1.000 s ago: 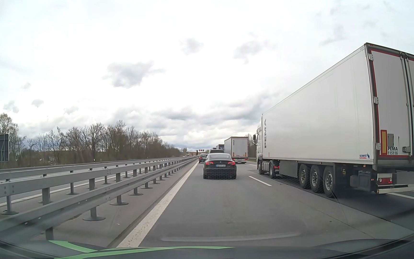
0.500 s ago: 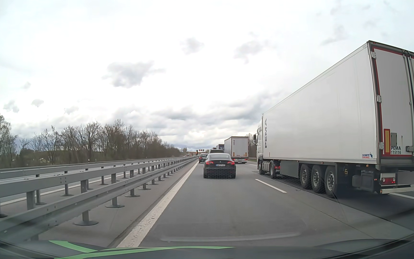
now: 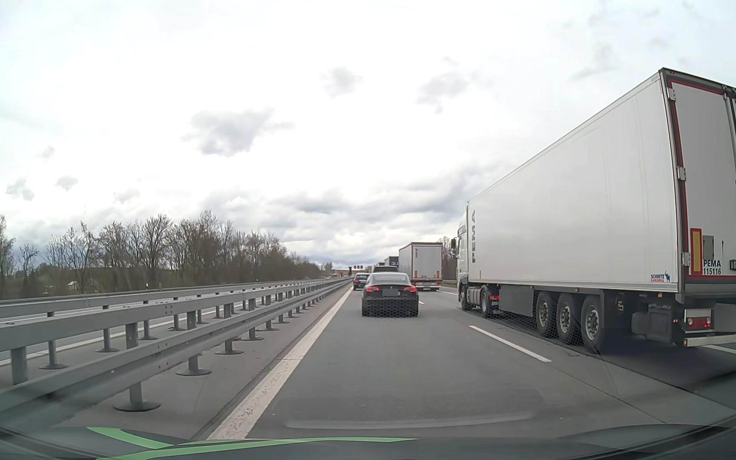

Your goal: Follow the waypoints while adhering to traffic rules and regulations

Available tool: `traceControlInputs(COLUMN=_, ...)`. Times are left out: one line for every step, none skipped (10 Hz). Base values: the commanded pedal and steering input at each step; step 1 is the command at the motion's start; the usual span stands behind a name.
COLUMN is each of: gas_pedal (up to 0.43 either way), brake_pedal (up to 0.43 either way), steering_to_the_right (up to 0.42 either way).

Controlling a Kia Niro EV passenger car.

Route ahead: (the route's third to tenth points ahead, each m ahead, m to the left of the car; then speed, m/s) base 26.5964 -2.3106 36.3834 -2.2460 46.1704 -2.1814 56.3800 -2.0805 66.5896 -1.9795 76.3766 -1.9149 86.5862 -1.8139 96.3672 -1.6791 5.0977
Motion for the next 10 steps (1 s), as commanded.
traceControlInputs(gas_pedal=0.098, brake_pedal=0.000, steering_to_the_right=-0.002)
traceControlInputs(gas_pedal=0.098, brake_pedal=0.000, steering_to_the_right=-0.002)
traceControlInputs(gas_pedal=0.098, brake_pedal=0.000, steering_to_the_right=-0.002)
traceControlInputs(gas_pedal=0.098, brake_pedal=0.000, steering_to_the_right=-0.002)
traceControlInputs(gas_pedal=0.098, brake_pedal=0.000, steering_to_the_right=-0.002)
traceControlInputs(gas_pedal=0.098, brake_pedal=0.000, steering_to_the_right=-0.002)
traceControlInputs(gas_pedal=0.098, brake_pedal=0.000, steering_to_the_right=-0.002)
traceControlInputs(gas_pedal=0.098, brake_pedal=0.000, steering_to_the_right=-0.002)
traceControlInputs(gas_pedal=0.098, brake_pedal=0.000, steering_to_the_right=-0.002)
traceControlInputs(gas_pedal=0.098, brake_pedal=0.000, steering_to_the_right=-0.002)
